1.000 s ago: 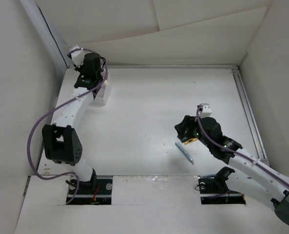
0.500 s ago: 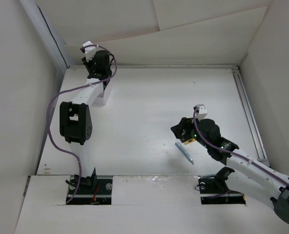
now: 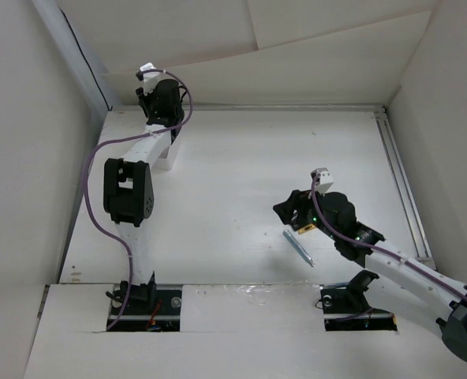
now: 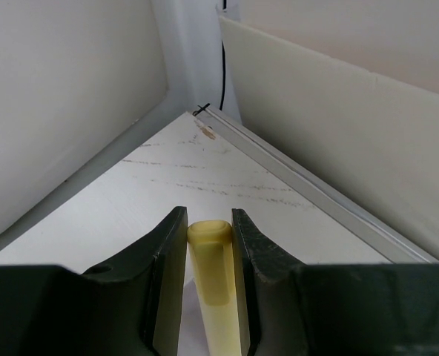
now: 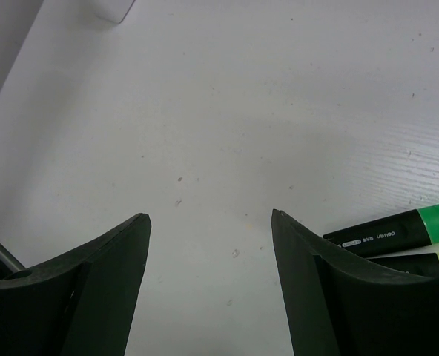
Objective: Sort the stationery into containers
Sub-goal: Place the stationery into the container, then grab a piece of stationery with the left arm
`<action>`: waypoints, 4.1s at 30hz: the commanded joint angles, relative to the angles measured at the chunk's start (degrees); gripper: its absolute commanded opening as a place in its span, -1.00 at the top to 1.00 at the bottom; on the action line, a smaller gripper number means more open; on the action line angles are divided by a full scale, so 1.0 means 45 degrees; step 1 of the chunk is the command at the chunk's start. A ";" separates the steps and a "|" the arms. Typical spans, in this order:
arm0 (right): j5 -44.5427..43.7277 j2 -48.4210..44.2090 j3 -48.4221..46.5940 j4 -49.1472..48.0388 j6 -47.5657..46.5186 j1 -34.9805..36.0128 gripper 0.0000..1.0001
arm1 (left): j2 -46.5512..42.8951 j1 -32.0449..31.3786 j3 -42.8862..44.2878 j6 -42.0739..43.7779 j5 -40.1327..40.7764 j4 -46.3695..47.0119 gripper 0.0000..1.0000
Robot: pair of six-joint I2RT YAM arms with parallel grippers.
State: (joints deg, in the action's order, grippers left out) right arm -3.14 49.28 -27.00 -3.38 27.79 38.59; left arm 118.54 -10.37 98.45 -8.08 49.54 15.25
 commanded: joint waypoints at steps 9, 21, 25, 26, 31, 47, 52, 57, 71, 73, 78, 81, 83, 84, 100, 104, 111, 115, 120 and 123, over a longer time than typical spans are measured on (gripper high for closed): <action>0.0189 -0.0032 0.0122 -0.0949 -0.0316 -0.0099 -0.45 | -0.0229 0.0059 -0.1387 0.0095 0.0417 0.1982 1.00; 0.0189 -0.0423 0.0239 -0.0949 -0.0316 -0.0099 -0.45 | -0.1146 -0.0566 -0.2348 -0.0295 0.0515 0.2335 0.64; 0.0052 -0.0423 0.0239 -0.0949 -0.0316 -0.0099 -0.54 | -0.2141 -0.0566 -0.2660 -0.0937 -0.0070 0.1906 0.38; 0.0052 -0.0423 0.0239 -0.0949 -0.0316 -0.0099 -0.54 | -0.2395 -0.0566 -0.2795 -0.1075 -0.0342 0.1905 0.33; -0.0358 -0.0715 0.0355 -0.0949 -0.0200 -0.0099 -0.65 | -0.3919 -0.0566 -0.2992 -0.1661 -0.1535 0.1090 0.17; -0.6622 -0.0892 -0.1380 0.5707 0.3236 -0.0099 1.00 | -0.6829 -0.6051 -0.6327 -0.5917 -0.6607 0.0204 0.58; -0.7485 -0.1885 -0.2726 0.7215 0.3902 -0.0099 0.94 | -0.7630 -0.8139 -0.9493 -0.6915 -0.8157 0.0870 0.74; -0.8518 -0.1751 -0.4776 0.8190 0.3902 -0.0099 0.66 | -0.7731 -1.0035 -1.0181 -0.5690 -1.0766 0.1378 0.73; -0.6686 -0.1028 -1.1537 0.9927 0.1365 -0.0099 -0.31 | -0.2516 -1.5527 -0.5709 -0.0942 -1.3189 -0.0517 0.39; -0.6686 -0.0756 -1.1791 1.0047 0.1247 -0.0099 -0.31 | -0.1930 -1.5663 -0.5298 -0.0766 -1.3196 -0.0845 0.36; -0.6375 -0.0890 -1.1480 0.9912 0.1012 -0.0099 -0.31 | -0.1070 -1.5781 -0.4868 -0.0510 -1.3079 -0.0985 0.34; -0.6373 -0.0892 -1.1343 0.9911 0.0875 -0.0099 -0.31 | -0.0524 -1.5781 -0.4537 -0.0256 -1.3351 -0.1258 0.34; -0.6373 -0.0892 -1.1206 0.9911 0.0740 -0.0099 -0.31 | -0.0250 -1.5781 -0.4419 -0.0140 -1.3526 -0.1259 0.34; -0.6373 -0.0892 -1.1090 0.9911 0.0738 -0.0099 -0.31 | -0.0249 -1.5781 -0.4418 -0.0139 -1.3528 -0.1259 0.34; -0.6373 -0.1359 -1.0366 0.9326 0.0621 -0.0099 -0.31 | 0.0824 -1.6035 -0.3519 0.0232 -1.3666 -0.2196 0.32; -0.6256 -0.1496 -1.0073 0.9207 0.0621 -0.0099 -0.31 | 0.1117 -1.6288 -0.3130 0.0349 -1.3040 -0.2625 0.41; -0.6256 -0.1751 -0.9840 0.9090 0.0621 -0.0099 -0.31 | 0.1490 -1.6562 -0.2758 0.0467 -1.1460 -0.3173 0.82; -0.6373 -0.1985 -0.9683 0.8973 0.0621 -0.0099 -0.31 | 0.1490 -1.6699 -0.2758 0.0603 -1.0735 -0.3290 1.00; -0.6373 -0.2122 -0.9546 0.8993 0.0504 -0.0099 -0.31 | 0.1138 -1.6699 -0.3305 0.0603 -0.9897 -0.3036 1.00; -0.6491 -0.2259 -0.9663 0.8993 0.0504 -0.0099 -0.31 | 0.0865 -1.6699 -0.3577 0.0486 -0.9099 -0.3036 1.00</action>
State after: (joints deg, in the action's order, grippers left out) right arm -31.66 40.03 -70.11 39.40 31.00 38.33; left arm 123.79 -85.89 85.03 -6.55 2.17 5.32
